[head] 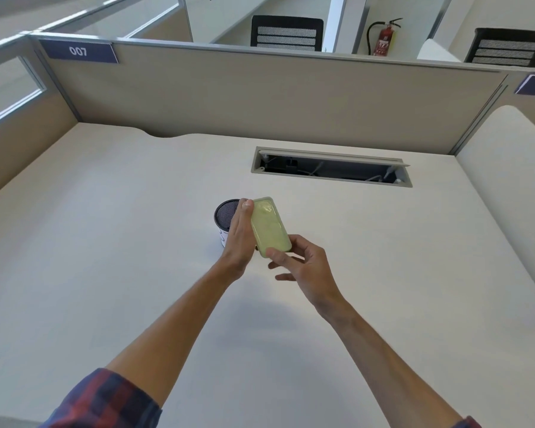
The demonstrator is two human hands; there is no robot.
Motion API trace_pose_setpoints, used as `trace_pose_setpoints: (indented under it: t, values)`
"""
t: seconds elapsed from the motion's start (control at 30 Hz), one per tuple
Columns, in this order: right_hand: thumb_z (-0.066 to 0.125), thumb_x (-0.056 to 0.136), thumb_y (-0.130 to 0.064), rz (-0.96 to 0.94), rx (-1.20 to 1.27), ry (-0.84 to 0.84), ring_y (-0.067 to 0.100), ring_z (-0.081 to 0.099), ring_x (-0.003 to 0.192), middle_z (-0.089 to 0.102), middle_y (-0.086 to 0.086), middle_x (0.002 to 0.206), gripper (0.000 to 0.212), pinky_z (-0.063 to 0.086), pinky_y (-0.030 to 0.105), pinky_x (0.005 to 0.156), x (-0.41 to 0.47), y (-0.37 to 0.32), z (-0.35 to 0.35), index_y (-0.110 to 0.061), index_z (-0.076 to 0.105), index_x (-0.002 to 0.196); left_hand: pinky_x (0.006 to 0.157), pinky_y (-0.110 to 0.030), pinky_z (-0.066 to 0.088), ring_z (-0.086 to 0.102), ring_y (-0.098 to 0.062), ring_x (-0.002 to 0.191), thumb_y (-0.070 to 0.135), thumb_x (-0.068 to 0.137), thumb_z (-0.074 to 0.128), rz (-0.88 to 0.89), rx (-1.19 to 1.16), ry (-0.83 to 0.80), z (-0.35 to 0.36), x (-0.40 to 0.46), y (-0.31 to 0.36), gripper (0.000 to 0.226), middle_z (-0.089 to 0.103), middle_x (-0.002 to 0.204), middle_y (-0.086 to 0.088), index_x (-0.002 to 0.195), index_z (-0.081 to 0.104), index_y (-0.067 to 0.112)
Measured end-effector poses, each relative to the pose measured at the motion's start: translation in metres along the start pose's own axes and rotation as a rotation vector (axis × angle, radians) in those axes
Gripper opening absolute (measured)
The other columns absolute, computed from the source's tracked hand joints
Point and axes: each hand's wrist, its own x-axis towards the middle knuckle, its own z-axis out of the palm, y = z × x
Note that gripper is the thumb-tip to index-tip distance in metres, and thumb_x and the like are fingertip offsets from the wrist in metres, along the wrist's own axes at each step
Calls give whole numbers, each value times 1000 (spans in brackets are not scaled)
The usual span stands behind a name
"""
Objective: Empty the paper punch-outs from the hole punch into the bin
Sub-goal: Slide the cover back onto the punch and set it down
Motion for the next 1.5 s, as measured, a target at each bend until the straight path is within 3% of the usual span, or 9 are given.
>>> trace_pose_setpoints:
  t: [0.2, 0.4, 0.6, 0.8, 0.93, 1.13, 1.2, 1.3, 1.5]
  values:
    - [86, 67, -32, -14, -7, 66, 24, 74, 79, 75, 2, 93, 36, 60, 41, 76, -1, 4, 6, -15, 71, 94, 53, -20, 36, 36, -8, 65, 30, 107, 26, 67, 37, 2, 6, -3, 4, 30, 36, 78, -3, 85, 37, 14]
    - [85, 65, -44, -57, -97, 87, 18, 72, 80, 75, -5, 93, 36, 59, 45, 82, -4, 5, 4, -27, 70, 92, 53, -19, 35, 36, -4, 61, 31, 106, 28, 71, -6, 33, 10, -7, 4, 32, 37, 74, 4, 78, 35, 19]
    - [49, 92, -60, 188, 197, 106, 25, 75, 87, 76, 2, 96, 45, 61, 36, 71, -2, -5, 1, -22, 69, 104, 89, -56, 48, 54, -30, 95, 51, 94, 36, -99, -181, 18, 16, -11, 6, 58, 54, 112, -36, 111, 49, -3]
    - [48, 100, -45, 238, 401, 34, 28, 74, 87, 74, 6, 93, 40, 58, 30, 64, -2, -7, 1, -18, 77, 98, 82, -42, 50, 58, -24, 95, 55, 93, 41, -118, -185, -12, 19, -16, -3, 55, 59, 105, -14, 113, 54, 5]
    - [55, 97, -41, 112, 220, 158, 24, 75, 78, 74, 0, 89, 29, 57, 27, 59, -2, -1, 1, -18, 71, 106, 94, -44, 50, 61, -25, 112, 46, 99, 47, -79, -61, -56, 13, -18, -14, 30, 65, 117, -9, 118, 58, 26]
    - [62, 87, -58, -185, -472, 346, 7, 70, 81, 73, -11, 85, 42, 60, 36, 72, -7, 12, -2, -29, 63, 116, 70, -28, 57, 72, -21, 96, 52, 95, 52, -228, -187, -173, 11, -25, -17, 38, 72, 109, 0, 118, 61, 23]
    - [60, 80, -67, -212, -590, 340, 4, 69, 81, 73, -13, 85, 53, 59, 35, 75, -10, 13, -2, -34, 60, 121, 68, -36, 56, 69, -25, 86, 38, 98, 53, -256, -281, -193, 8, -25, -18, 24, 72, 99, -3, 112, 64, 21]
    - [65, 77, -65, -171, -639, 236, 6, 69, 93, 74, -14, 103, 64, 57, 35, 83, -10, 15, -6, -41, 51, 134, 88, -55, 51, 62, -33, 93, 29, 99, 51, -309, -444, -207, 3, -22, -26, 29, 69, 101, -9, 122, 60, 14]
    - [74, 80, -49, -115, -609, 184, 11, 68, 81, 74, -10, 97, 65, 55, 29, 79, -8, 21, -9, -38, 50, 139, 68, -26, 57, 72, -17, 89, 38, 101, 47, -303, -246, -162, 4, -25, -39, 29, 76, 103, -2, 119, 65, 24]
